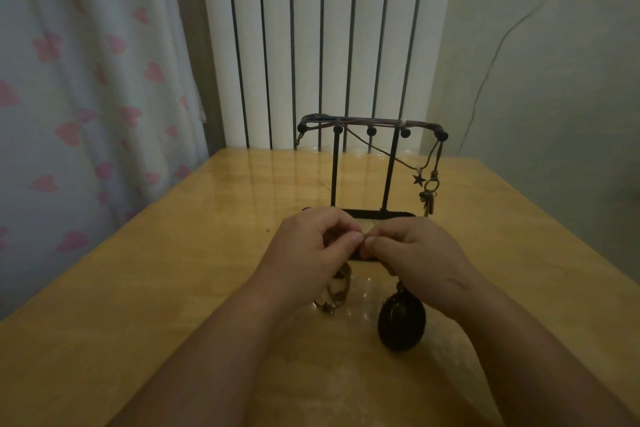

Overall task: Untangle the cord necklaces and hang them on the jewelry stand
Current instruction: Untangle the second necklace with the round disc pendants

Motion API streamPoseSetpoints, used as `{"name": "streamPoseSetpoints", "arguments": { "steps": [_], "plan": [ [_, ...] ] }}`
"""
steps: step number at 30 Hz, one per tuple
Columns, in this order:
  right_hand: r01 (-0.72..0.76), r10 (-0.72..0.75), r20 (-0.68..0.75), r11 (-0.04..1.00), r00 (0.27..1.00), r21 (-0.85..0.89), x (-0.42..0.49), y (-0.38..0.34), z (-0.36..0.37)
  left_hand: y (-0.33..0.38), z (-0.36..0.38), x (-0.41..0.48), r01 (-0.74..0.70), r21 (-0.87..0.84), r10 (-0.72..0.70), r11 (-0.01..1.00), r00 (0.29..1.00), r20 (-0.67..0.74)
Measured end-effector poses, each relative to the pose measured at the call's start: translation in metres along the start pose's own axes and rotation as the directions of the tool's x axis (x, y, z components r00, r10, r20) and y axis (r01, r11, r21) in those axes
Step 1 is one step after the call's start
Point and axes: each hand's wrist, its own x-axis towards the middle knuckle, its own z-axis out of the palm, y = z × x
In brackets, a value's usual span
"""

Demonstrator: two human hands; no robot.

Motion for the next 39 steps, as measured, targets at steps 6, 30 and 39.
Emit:
{"name": "streamPoseSetpoints", "arguments": {
  "steps": [6,30,39],
  "plan": [
    [0.018,-0.016,-0.016,0.991,1.000,0.135,-0.0004,0.0009,-0.0037,0.0010,-0.0049,-0.0001,0.014,-0.087,-0.013,0.996,1.000,0.008],
    [0.228,-0.196,-0.166,0.953,0.966,0.201,-0.0021,0.0027,-0.0041,0.0067,-0.0082,-0.0012,-0.033,-0.165,0.026,0.986,0.999,-0.042],
    [0.247,-0.227,-0.126,0.951,0.966,0.184,-0.0044,0.0011,-0.0021,0.0012,-0.0064,-0.0009,-0.077,-0.147,0.069,0.986,0.996,-0.055]
  ]
}}
